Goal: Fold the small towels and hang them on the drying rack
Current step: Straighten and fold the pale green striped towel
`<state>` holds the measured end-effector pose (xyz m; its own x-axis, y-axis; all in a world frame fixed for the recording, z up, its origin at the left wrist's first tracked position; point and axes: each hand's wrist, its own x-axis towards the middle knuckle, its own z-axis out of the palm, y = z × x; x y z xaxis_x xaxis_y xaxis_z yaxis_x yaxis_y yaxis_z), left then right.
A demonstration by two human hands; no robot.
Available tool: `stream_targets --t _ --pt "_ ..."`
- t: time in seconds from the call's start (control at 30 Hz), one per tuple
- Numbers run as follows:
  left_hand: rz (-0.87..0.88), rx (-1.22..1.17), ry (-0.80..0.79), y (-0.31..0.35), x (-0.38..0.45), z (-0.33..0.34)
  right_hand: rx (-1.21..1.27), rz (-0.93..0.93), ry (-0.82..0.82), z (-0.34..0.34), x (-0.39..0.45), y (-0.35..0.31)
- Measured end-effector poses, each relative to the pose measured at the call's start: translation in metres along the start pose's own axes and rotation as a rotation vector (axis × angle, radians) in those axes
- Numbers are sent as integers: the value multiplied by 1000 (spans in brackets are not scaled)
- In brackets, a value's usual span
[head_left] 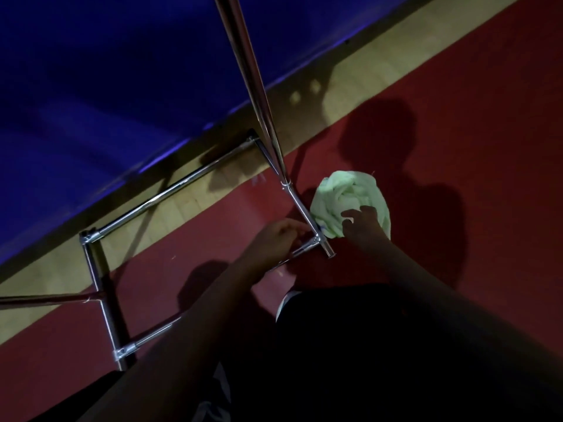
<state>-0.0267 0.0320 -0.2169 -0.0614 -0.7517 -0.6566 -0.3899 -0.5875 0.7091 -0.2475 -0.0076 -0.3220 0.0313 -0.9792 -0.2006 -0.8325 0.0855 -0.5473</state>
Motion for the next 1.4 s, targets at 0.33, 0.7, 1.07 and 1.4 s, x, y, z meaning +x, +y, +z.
stream_targets --t 0.33,0.7,1.07,1.4 --pt "-36 -14 -8 -28 33 11 -117 -276 -467 90 40 55" --pt "-57 -72 -30 -17 16 -6 159 212 -68 21 24 -2" --pt "138 -5 -42 60 -93 -75 1240 343 -468 -195 -40 -194" --pt "515 355 105 69 -267 -162 1279 -143 -939 -304 -179 -382"
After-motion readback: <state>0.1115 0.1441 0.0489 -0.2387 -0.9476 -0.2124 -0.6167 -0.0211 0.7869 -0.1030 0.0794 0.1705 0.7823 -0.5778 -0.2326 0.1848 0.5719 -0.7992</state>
